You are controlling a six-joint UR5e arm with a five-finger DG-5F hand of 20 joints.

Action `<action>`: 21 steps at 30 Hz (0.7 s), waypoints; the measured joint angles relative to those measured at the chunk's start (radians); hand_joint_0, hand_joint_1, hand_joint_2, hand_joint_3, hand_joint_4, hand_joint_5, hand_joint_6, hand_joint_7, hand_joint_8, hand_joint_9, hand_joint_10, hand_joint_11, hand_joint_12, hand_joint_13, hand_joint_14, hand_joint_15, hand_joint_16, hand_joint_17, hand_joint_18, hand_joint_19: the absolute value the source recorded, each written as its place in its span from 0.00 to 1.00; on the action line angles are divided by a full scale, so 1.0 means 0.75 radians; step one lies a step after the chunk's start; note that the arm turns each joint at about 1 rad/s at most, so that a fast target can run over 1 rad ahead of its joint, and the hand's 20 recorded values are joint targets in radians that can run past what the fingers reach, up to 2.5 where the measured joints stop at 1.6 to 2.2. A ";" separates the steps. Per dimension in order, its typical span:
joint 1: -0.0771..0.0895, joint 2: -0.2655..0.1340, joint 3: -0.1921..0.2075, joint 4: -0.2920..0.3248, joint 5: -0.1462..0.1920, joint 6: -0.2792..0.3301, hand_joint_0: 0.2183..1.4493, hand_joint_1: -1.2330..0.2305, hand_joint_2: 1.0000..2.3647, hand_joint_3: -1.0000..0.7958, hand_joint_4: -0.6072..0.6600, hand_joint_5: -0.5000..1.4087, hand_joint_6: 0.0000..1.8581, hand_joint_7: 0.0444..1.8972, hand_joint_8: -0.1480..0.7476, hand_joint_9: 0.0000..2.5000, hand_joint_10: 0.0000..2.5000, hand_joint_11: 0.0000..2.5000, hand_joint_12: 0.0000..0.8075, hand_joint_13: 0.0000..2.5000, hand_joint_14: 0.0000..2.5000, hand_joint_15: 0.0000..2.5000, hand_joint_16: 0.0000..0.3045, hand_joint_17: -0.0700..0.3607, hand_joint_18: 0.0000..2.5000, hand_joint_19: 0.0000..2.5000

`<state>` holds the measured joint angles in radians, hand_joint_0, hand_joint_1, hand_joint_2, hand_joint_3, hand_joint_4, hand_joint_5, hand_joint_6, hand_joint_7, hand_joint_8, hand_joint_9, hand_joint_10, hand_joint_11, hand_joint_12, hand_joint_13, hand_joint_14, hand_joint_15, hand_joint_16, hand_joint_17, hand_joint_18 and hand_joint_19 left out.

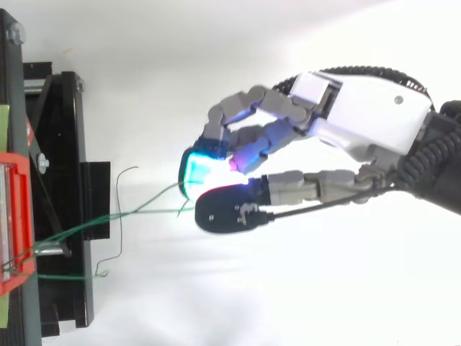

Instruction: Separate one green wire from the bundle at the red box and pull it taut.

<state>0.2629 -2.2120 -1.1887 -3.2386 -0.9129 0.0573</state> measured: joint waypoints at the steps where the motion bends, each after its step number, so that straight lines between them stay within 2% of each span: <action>1: -0.001 0.000 0.000 -0.010 0.012 0.000 0.32 0.33 0.01 0.43 0.46 0.19 0.49 0.53 0.41 0.35 0.01 0.19 0.36 0.25 0.00 0.11 0.14 0.39 0.21 0.19; 5: -0.002 0.001 0.000 -0.068 0.056 0.000 0.32 0.33 0.01 0.43 0.45 0.19 0.49 0.53 0.41 0.32 0.00 0.15 0.36 0.24 0.00 0.10 0.14 0.39 0.21 0.19; 11: 0.002 0.012 0.000 -0.142 0.081 0.005 0.32 0.33 0.01 0.43 0.46 0.19 0.49 0.53 0.41 0.32 0.01 0.15 0.36 0.24 0.00 0.10 0.14 0.39 0.21 0.19; 21: 0.021 0.015 0.000 -0.138 0.082 0.010 0.32 0.33 0.01 0.43 0.49 0.19 0.49 0.54 0.41 0.33 0.00 0.15 0.37 0.24 0.00 0.10 0.15 0.40 0.21 0.19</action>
<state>0.2783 -2.2006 -1.1887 -3.3423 -0.8515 0.0651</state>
